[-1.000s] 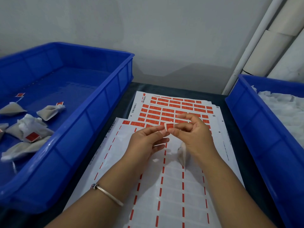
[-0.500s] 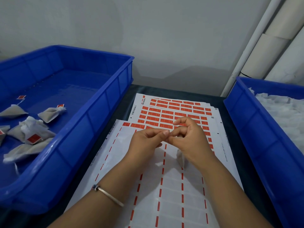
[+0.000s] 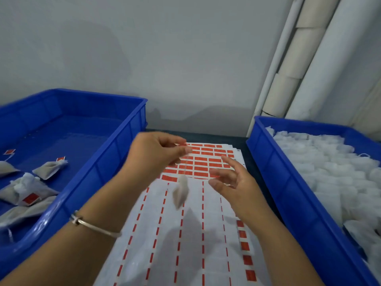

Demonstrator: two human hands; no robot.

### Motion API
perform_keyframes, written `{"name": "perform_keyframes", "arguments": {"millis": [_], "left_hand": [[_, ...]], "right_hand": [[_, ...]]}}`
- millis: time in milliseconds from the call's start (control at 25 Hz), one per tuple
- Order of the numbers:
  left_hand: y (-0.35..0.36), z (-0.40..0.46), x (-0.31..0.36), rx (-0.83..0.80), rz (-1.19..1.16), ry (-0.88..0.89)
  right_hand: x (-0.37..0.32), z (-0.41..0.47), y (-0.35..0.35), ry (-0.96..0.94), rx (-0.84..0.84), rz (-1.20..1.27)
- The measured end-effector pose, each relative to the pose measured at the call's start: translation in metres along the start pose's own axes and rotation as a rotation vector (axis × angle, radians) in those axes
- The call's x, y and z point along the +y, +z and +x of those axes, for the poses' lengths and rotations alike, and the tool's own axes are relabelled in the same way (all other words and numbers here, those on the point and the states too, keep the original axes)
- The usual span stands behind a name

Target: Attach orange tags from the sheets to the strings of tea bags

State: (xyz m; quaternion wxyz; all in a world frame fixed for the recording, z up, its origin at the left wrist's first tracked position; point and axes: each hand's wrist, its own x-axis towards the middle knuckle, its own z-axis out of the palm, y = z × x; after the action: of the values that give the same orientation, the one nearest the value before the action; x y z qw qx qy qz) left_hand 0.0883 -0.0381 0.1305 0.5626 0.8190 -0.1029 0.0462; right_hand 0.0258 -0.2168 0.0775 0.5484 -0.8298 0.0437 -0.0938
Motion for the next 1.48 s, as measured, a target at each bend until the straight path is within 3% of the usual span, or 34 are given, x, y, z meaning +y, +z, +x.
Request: {"name": "perform_keyframes", "arguments": {"millis": [280, 400, 480, 560, 640, 720, 800, 880, 960, 1040, 1160, 1280, 1480], "left_hand": [[-0.114, 0.026, 0.036, 0.395, -0.157, 0.156], [-0.166, 0.038, 0.023, 0.541, -0.083, 0.141], [-0.192, 0.044, 0.009, 0.586, 0.089, 0.071], [-0.200, 0.049, -0.015, 0.442, 0.471, -0.093], [-0.186, 0.046, -0.040, 0.132, 0.959, -0.343], [-0.171, 0.033, -0.048, -0.128, 1.235, -0.429], [-0.158, 0.033, -0.043, -0.193, 1.156, -0.448], [-0.132, 0.033, -0.025, -0.105, 1.075, -0.309], [-0.090, 0.028, -0.010, -0.127, 1.044, -0.154], [-0.043, 0.013, 0.000, -0.220, 0.938, -0.075], [0.019, -0.007, -0.010, -0.390, 0.793, -0.054], [0.061, -0.022, -0.032, -0.510, 0.768, -0.070], [0.098, -0.038, -0.058, -0.533, 0.703, -0.118]], "right_hand": [[-0.016, -0.041, -0.047, -0.028, 0.125, 0.034], [-0.023, -0.047, -0.050, -0.031, 0.157, 0.053], [-0.025, -0.046, -0.045, -0.029, 0.147, -0.001], [-0.027, -0.041, -0.038, -0.020, 0.133, -0.054], [-0.027, -0.037, -0.031, -0.001, 0.110, -0.095], [-0.027, -0.035, -0.031, 0.022, 0.098, -0.162], [-0.026, -0.028, -0.055, 0.031, 0.138, -0.258], [-0.021, -0.017, -0.102, 0.089, 0.212, -0.379], [-0.004, -0.001, -0.159, 0.250, 0.237, -0.521], [0.020, 0.009, -0.200, 0.483, 0.145, -0.743], [0.077, 0.001, -0.218, 0.680, -0.118, -1.145], [0.109, -0.021, -0.211, 0.729, -0.326, -1.127], [0.080, -0.021, -0.206, 0.697, -0.213, -1.152]]}}
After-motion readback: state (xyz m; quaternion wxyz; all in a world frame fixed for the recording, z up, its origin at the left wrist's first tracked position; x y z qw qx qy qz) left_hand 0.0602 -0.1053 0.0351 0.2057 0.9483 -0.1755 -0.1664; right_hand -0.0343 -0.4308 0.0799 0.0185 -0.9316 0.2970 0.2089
